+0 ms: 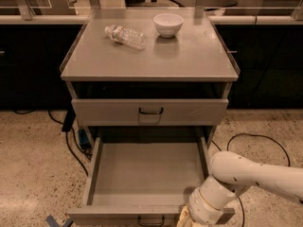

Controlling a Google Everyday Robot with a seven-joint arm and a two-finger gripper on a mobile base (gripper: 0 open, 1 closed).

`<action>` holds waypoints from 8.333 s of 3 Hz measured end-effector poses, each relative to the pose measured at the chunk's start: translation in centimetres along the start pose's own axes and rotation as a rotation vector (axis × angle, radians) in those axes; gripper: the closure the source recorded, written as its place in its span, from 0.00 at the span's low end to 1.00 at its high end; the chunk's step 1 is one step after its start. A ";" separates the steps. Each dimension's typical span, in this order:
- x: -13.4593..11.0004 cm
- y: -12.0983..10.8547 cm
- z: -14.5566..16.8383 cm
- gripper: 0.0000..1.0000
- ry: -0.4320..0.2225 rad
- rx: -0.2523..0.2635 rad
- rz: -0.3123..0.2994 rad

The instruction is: Close middle drawer

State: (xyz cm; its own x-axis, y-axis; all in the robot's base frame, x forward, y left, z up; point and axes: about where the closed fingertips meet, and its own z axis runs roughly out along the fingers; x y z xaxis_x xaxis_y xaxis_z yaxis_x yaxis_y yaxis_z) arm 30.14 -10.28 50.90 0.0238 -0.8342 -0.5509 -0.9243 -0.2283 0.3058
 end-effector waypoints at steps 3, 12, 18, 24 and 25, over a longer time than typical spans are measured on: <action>1.2 -0.4 3.7 1.00 0.012 -0.035 -0.090; 4.3 -2.8 10.4 1.00 0.159 0.027 -0.202; 3.4 -0.4 7.7 0.14 0.124 0.040 -0.131; 2.6 -0.2 8.1 1.00 0.118 -0.026 -0.185; 2.7 0.1 8.0 1.00 0.109 -0.016 -0.196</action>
Offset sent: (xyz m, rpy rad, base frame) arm -0.0080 0.0023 -0.0169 0.0112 -0.0412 0.0655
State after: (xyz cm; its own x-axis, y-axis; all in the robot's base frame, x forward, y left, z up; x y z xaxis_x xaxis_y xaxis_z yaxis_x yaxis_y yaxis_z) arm 27.06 -8.55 43.23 0.2442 -0.8220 -0.5144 -0.8918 -0.3987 0.2138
